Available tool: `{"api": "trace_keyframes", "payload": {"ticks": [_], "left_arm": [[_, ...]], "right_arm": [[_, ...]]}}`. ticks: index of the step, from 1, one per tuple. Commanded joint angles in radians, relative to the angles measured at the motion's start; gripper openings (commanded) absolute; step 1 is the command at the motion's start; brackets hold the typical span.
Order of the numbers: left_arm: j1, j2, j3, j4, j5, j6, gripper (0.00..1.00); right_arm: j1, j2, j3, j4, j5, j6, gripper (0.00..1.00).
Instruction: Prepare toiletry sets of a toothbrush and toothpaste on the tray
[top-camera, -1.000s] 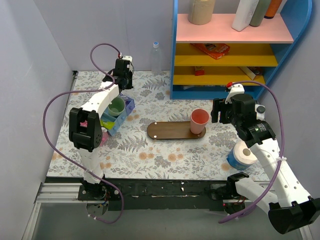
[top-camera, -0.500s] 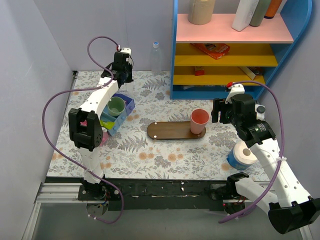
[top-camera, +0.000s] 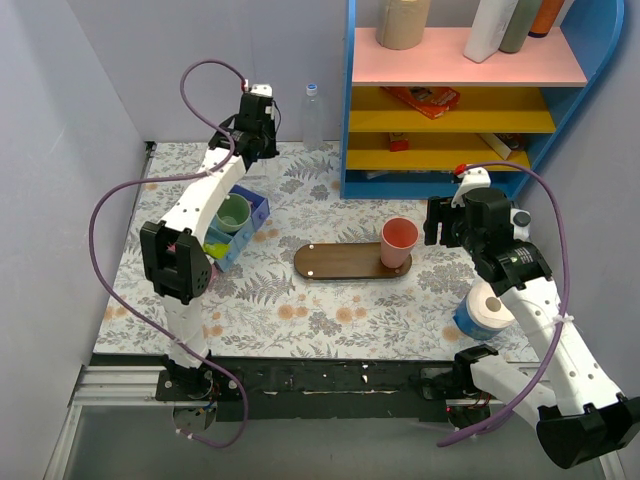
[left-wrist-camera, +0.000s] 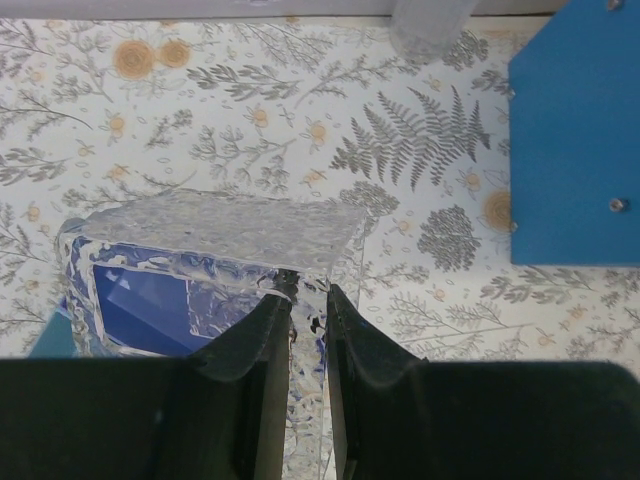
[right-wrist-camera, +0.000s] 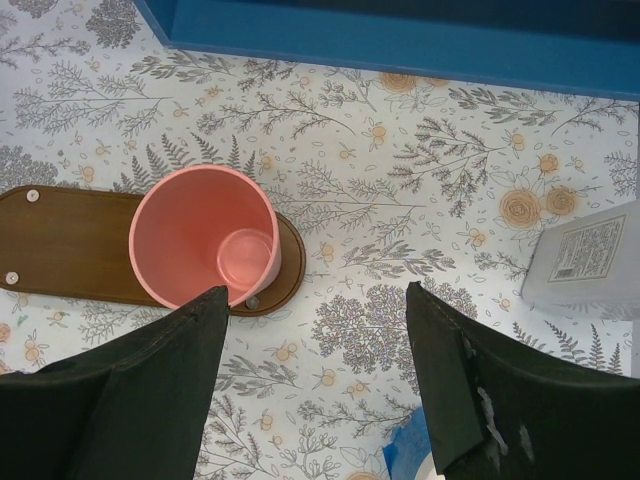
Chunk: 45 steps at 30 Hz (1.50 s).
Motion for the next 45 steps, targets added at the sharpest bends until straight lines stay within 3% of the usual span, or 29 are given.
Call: {"api": "trace_keyframes", "payload": {"ticks": [1, 9, 25, 36, 45], "left_arm": [[-0.082, -0.027, 0.047, -0.087, -0.057, -0.054, 0.0], [-0.189, 0.026, 0.124, -0.222, -0.071, -0.146, 0.0], [-0.393, 0.014, 0.038, -0.423, -0.138, -0.415, 0.0], [-0.513, 0.147, 0.159, -0.623, -0.204, -0.544, 0.0], [-0.539, 0.132, 0.076, -0.583, -0.19, -0.618, 0.0]], "right_arm": [[0.0, -0.03, -0.003, 0.044, 0.009, -0.003, 0.79], [0.0, -0.059, -0.02, 0.051, 0.008, -0.004, 0.78], [0.0, -0.144, -0.058, 0.048, 0.023, -0.024, 0.79], [0.0, -0.202, -0.071, 0.042, 0.019, -0.029, 0.79], [0.0, -0.213, -0.069, 0.042, 0.009, -0.029, 0.8]]}}
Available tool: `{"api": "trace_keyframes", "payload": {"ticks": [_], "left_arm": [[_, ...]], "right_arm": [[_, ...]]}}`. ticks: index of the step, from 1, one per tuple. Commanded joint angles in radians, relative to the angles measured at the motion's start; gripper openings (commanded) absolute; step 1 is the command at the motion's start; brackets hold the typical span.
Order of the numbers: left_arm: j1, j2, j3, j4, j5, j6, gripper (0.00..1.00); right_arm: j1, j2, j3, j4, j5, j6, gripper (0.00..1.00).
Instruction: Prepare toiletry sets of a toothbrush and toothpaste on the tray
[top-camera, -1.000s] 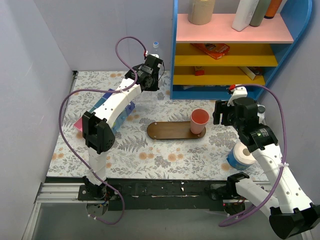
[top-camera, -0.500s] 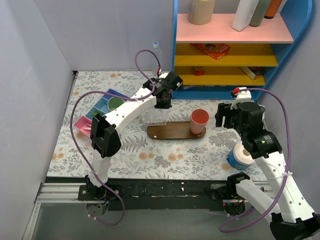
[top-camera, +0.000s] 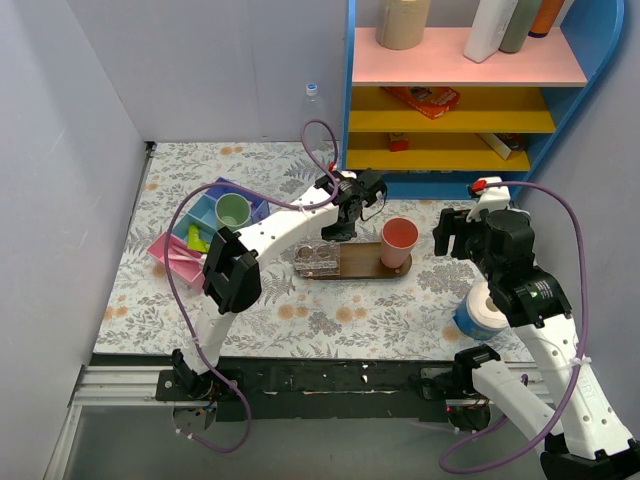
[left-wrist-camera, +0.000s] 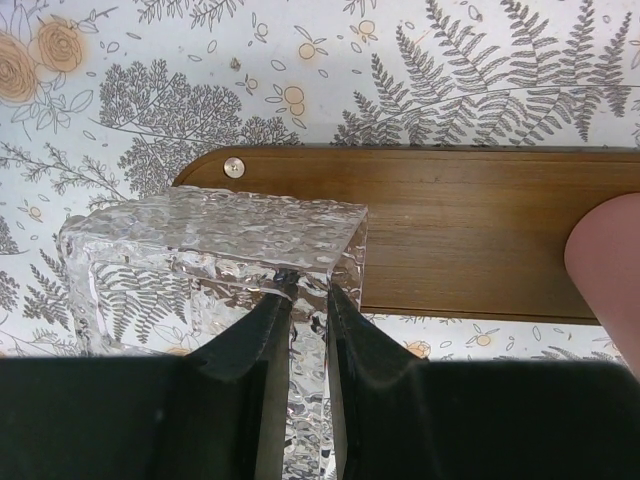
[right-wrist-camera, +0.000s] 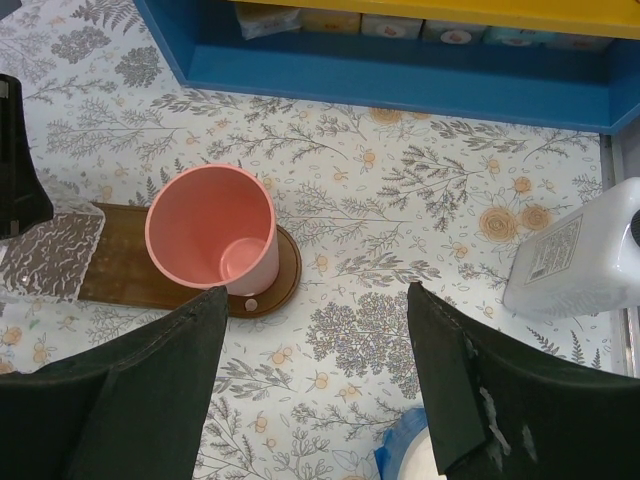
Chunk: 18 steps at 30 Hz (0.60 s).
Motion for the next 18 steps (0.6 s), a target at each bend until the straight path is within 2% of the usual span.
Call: {"api": "trace_keyframes", "payload": {"ticks": [1, 18], "left_arm": [[-0.009, -0.06, -0.032, 0.025, -0.036, -0.046, 0.0], [-0.01, -0.003, -0.017, 0.073, -0.052, -0.017, 0.0]], "right_arm": [[0.0, -0.012, -0.003, 0.033, 0.002, -0.008, 0.8], [0.0, -0.011, -0.003, 0.024, 0.016, -0.009, 0.8]]}}
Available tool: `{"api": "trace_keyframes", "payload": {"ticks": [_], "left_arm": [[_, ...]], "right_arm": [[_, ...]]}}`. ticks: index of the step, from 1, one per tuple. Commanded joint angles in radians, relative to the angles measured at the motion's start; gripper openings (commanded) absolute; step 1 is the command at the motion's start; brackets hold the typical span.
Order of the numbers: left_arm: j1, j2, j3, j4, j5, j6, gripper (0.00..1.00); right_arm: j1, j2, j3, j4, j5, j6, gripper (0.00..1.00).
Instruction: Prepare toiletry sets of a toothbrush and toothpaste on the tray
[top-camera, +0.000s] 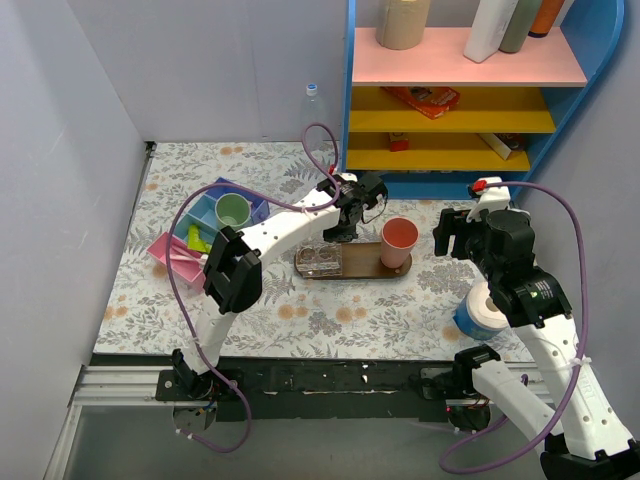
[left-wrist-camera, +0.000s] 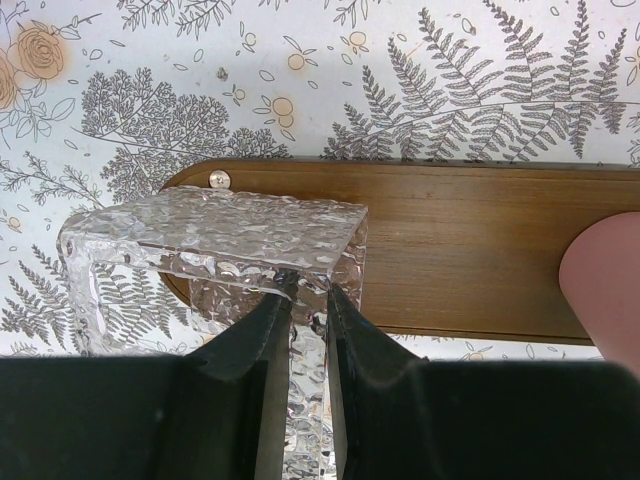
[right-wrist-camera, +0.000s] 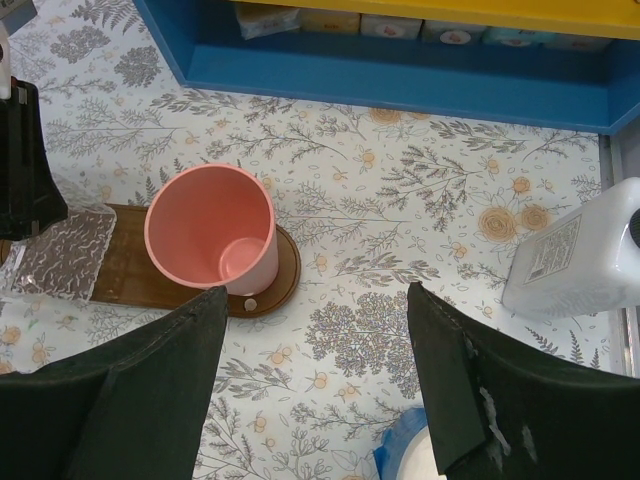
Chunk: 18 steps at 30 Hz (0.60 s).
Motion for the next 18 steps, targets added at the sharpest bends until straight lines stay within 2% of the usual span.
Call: {"api": "trace_keyframes", "payload": {"ticks": [1, 6, 12, 18], "left_arm": [[-0.006, -0.006, 0.031, 0.016, -0.04, 0.009, 0.0], [-0.007, 0.007, 0.034, 0.013, -0.039, 0.012, 0.01], [-0.01, 0.003, 0.037, 0.025, -0.036, 0.025, 0.23], [-0.01, 0.009, 0.04, 0.023, -0.034, 0.028, 0.33]], "right_arm": [[-0.002, -0.011, -0.001, 0.027, 0.014, -0.008, 0.8], [-0.002, -0.007, -0.001, 0.027, 0.014, -0.008, 0.8], [0.0, -0.008, -0.002, 0.027, 0.017, -0.008, 0.8], [0.0, -0.011, -0.004, 0.024, 0.02, -0.01, 0.8]]}}
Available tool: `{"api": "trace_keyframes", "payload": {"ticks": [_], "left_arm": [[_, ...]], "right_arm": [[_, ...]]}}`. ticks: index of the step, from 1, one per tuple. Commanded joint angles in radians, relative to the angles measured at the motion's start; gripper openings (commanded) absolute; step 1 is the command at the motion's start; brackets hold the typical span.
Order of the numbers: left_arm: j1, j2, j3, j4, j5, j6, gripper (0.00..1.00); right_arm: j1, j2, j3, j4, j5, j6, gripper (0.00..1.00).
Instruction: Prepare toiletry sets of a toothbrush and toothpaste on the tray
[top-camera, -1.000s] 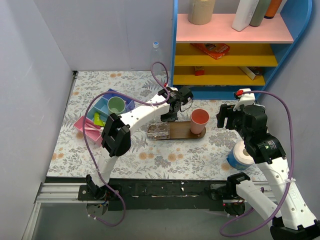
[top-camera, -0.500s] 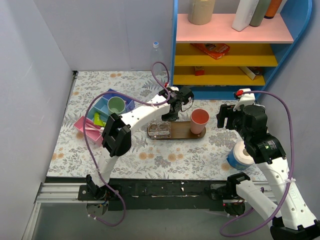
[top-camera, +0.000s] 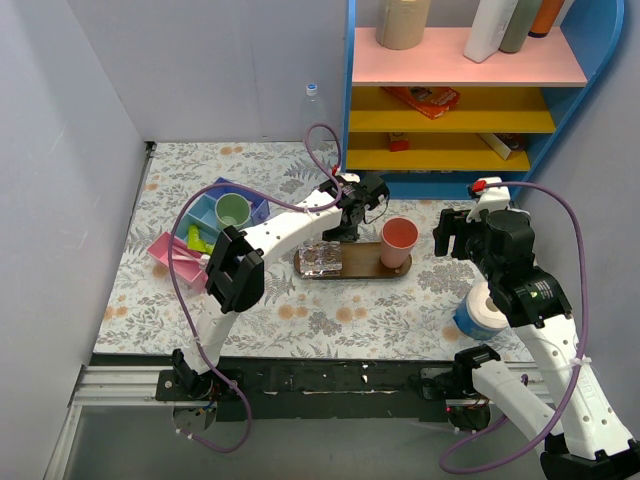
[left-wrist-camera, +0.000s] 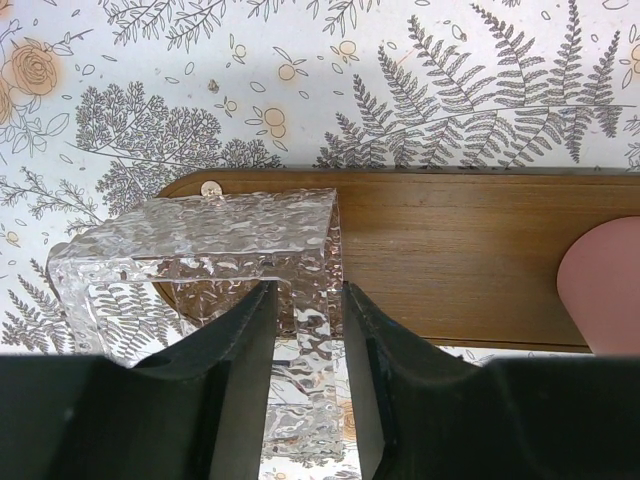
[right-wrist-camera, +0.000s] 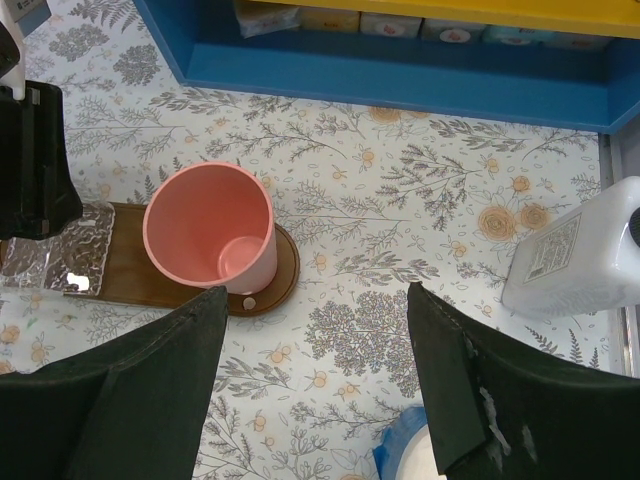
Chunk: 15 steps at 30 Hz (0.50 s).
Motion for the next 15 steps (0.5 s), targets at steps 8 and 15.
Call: {"api": "trace_keyframes", "payload": {"ticks": [8, 15], "left_arm": [[-0.008, -0.025, 0.048, 0.006, -0.029, 0.006, 0.42], [-0.009, -0.12, -0.021, 0.123, 0.001, 0.06, 0.5]], "right_arm": [[0.0, -0.012, 0.001, 0.023, 0.023, -0.008, 0.8], [0.0, -0.006, 0.014, 0.026, 0.021, -0.006, 0.83]]}}
